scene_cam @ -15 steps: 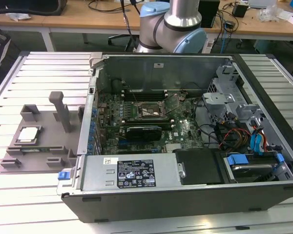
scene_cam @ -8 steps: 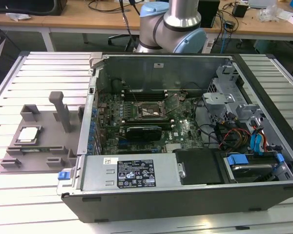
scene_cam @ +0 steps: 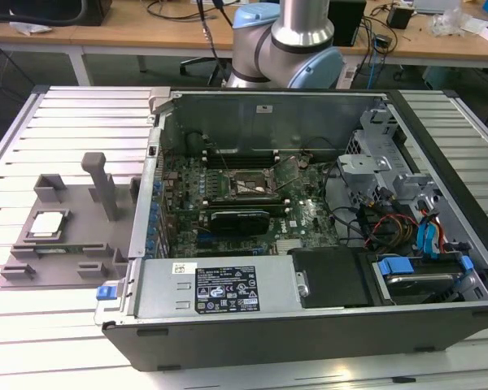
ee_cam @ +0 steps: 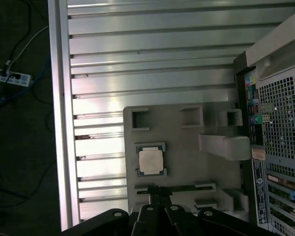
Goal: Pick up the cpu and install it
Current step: 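Reach for the cpu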
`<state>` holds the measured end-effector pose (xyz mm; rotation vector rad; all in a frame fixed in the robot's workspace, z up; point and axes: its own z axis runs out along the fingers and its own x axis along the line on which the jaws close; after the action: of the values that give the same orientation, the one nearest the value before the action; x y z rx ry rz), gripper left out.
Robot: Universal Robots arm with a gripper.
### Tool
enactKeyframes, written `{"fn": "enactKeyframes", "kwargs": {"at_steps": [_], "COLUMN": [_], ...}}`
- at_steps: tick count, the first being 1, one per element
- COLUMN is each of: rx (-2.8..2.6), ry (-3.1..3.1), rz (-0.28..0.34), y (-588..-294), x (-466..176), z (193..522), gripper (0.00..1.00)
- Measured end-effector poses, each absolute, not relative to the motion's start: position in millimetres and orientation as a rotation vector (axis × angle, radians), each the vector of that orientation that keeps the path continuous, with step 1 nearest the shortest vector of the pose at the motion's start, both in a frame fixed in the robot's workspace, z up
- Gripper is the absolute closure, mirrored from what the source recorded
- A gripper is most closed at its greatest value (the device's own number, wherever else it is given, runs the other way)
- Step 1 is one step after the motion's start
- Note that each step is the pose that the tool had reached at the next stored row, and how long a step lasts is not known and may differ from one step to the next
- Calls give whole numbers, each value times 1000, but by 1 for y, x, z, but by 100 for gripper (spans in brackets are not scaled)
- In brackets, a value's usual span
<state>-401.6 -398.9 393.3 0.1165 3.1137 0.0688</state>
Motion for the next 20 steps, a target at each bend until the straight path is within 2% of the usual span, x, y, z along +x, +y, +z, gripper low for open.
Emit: {"fn": "enactKeyframes", "kwargs": {"at_steps": [20], "rx": [117], "ry": [3114], "rz": [69], "y": [-399], "x": [-419], "z": [393], "gripper": [89]}}
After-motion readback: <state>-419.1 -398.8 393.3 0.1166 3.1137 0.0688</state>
